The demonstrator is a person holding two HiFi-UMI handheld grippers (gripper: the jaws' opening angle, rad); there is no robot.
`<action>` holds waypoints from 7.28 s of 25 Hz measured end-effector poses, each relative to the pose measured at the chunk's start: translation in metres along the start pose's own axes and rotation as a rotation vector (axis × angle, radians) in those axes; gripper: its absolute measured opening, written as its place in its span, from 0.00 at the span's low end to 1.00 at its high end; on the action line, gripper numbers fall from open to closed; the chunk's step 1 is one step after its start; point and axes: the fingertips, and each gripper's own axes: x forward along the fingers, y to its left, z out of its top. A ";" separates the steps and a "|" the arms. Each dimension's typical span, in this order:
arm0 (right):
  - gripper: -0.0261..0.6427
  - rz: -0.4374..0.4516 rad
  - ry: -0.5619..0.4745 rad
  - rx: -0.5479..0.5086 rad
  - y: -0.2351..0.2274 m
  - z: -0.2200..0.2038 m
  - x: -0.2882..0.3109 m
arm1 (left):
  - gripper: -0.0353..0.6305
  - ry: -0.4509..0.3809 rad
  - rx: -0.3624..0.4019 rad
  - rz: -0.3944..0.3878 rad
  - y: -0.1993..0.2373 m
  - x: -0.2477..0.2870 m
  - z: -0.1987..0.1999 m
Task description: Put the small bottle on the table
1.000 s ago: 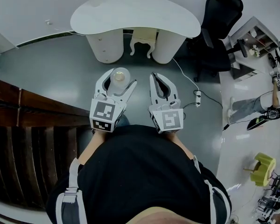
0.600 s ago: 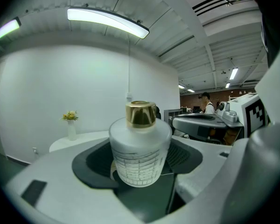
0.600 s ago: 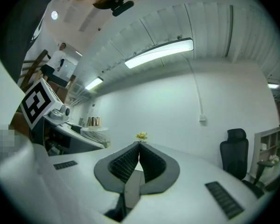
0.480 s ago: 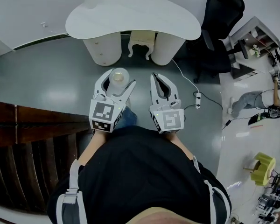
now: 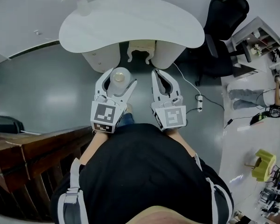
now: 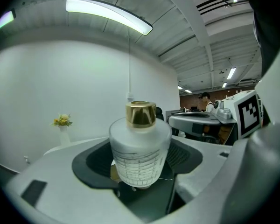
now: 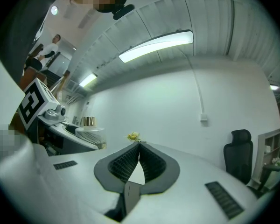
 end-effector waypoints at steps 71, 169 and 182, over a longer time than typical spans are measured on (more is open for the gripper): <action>0.07 0.235 0.093 -0.019 -0.279 -0.117 0.407 | 0.55 0.026 -0.050 0.100 0.204 0.444 0.042; 0.07 0.126 0.437 0.088 -0.340 -0.372 0.530 | 0.55 0.305 0.001 -0.179 0.262 0.661 -0.172; 0.07 0.121 0.465 0.113 -0.334 -0.383 0.529 | 0.55 0.342 -0.009 -0.174 0.263 0.667 -0.186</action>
